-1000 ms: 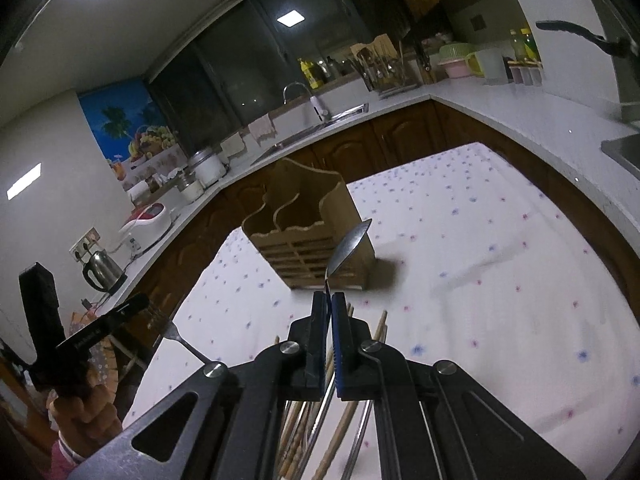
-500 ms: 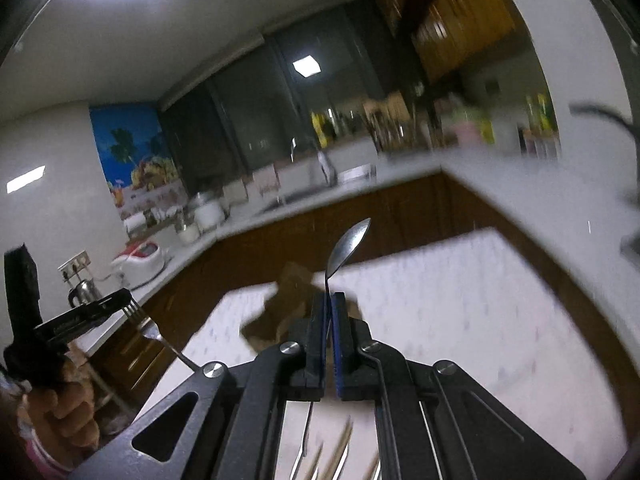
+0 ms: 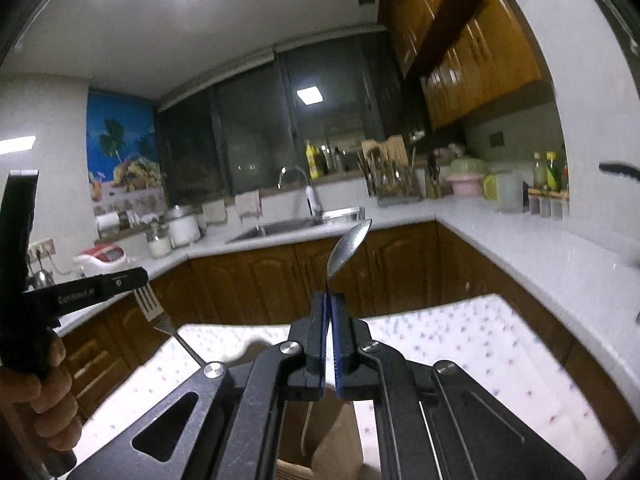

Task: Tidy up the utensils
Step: 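Carry the fork and spoon up to the wooden holder with both grippers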

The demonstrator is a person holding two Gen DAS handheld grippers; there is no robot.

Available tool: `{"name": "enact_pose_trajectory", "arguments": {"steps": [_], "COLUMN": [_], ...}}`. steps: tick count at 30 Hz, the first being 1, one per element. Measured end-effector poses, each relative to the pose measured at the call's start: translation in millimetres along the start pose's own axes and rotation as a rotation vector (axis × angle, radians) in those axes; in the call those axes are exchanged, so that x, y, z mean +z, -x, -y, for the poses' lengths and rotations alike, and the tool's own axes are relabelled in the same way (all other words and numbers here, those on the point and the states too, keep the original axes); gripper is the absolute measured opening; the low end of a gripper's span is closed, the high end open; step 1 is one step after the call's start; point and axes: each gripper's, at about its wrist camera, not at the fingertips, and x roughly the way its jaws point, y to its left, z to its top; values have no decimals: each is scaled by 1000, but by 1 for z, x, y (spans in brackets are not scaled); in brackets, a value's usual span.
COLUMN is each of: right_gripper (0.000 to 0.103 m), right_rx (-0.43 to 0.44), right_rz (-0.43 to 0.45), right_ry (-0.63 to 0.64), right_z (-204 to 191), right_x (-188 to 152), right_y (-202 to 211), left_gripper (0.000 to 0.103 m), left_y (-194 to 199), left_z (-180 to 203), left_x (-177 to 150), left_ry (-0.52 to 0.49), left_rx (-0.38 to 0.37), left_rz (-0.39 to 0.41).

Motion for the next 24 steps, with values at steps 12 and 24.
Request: {"name": "enact_pose_trajectory", "arguments": {"steps": [12,24], "right_gripper": [3,8], "right_rx": [32,42], "right_rz": [-165,-190], "right_ry": [-25,-38], "right_z": [15,13], "right_x": [-40,-37], "right_y": [-24,-24], "left_gripper": [3,15], "left_y": [-23,-19], "left_z": [16,15], "left_x": [-31,-29], "left_ry": [-38,-17], "left_rx": [-40,-55], "left_rz": [-96,-118]}}
